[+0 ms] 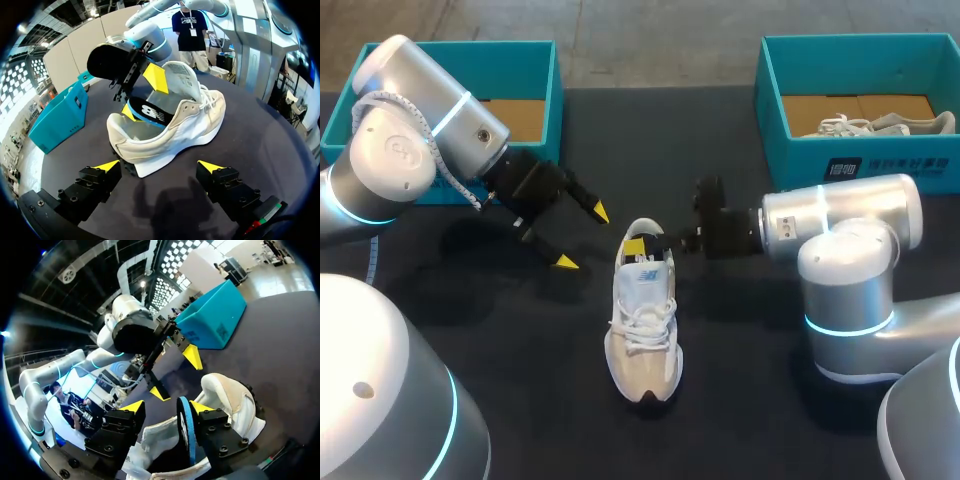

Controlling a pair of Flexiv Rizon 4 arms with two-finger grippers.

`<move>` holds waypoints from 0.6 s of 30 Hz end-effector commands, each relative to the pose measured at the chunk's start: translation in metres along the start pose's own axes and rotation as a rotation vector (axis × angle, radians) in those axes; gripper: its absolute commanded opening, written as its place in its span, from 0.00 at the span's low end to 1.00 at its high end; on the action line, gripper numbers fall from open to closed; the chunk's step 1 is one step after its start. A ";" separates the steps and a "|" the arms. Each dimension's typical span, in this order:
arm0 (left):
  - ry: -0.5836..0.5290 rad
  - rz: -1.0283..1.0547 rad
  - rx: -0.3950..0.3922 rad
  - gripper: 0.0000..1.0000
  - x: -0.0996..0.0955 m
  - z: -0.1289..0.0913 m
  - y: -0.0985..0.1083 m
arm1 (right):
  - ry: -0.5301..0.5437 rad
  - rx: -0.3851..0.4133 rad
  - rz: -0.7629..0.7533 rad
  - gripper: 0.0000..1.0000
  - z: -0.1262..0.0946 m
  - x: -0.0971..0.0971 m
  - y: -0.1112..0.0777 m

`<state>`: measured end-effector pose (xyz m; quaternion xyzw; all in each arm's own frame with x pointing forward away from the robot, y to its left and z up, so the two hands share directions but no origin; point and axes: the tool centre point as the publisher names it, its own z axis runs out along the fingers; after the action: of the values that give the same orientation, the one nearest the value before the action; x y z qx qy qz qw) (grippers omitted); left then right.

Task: Take the shoe out of the shoebox, open the shoe tongue, remove and reinsert the insole, then place the shoe into the shoebox

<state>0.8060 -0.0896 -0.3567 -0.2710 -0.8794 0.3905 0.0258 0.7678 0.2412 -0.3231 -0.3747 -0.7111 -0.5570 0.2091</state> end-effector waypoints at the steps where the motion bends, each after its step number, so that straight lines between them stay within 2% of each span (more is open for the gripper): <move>1: 0.001 0.000 -0.003 1.00 0.000 0.000 0.000 | -0.035 0.007 0.015 0.64 -0.002 0.002 -0.003; 7: 0.001 0.000 -0.003 1.00 0.000 0.000 0.000 | -0.056 -0.017 0.004 0.79 -0.008 0.002 -0.001; 18: 0.001 0.000 -0.003 1.00 0.000 0.000 0.000 | -0.103 -0.018 -0.017 0.87 -0.015 0.007 0.005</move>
<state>0.8060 -0.0896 -0.3567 -0.2710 -0.8794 0.3905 0.0258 0.7678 0.2295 -0.3138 -0.3930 -0.7153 -0.5528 0.1682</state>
